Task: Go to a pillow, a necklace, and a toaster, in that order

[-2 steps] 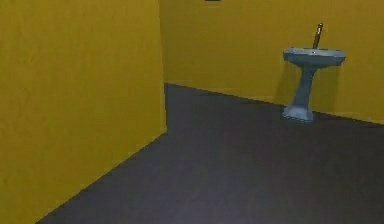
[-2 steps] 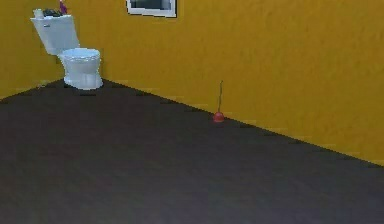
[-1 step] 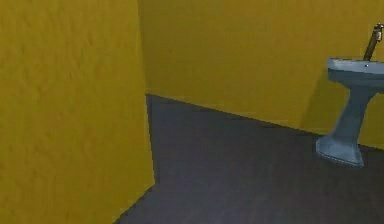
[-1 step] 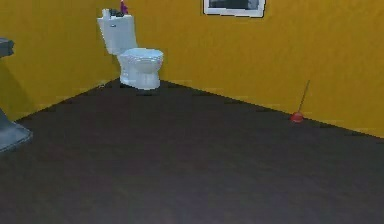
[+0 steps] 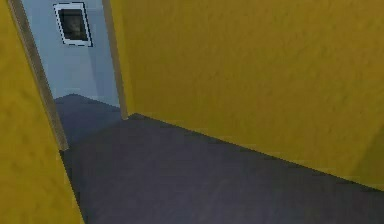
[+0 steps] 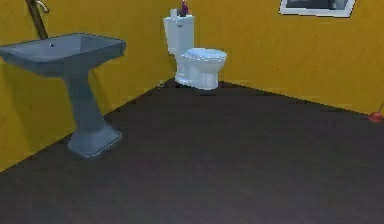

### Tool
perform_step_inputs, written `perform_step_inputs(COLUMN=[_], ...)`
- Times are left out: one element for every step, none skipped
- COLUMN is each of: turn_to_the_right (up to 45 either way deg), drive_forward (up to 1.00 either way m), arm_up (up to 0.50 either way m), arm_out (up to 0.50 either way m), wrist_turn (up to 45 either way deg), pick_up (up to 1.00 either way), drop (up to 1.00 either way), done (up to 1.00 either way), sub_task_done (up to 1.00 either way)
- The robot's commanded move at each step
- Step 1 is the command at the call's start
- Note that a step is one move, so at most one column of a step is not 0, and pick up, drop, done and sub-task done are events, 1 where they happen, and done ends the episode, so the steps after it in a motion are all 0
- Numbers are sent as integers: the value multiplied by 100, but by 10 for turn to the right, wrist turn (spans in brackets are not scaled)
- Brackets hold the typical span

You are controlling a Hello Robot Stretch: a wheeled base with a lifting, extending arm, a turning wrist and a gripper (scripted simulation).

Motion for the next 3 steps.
perform_step_inputs(turn_to_the_right=[0,-120,0], drive_forward=[50,0,25], arm_up=[0,0,0], arm_out=[0,0,0], wrist_turn=[0,0,0], pick_up=[0,0,0], drop=[0,0,0], done=[0,0,0], sub_task_done=[0,0,0])
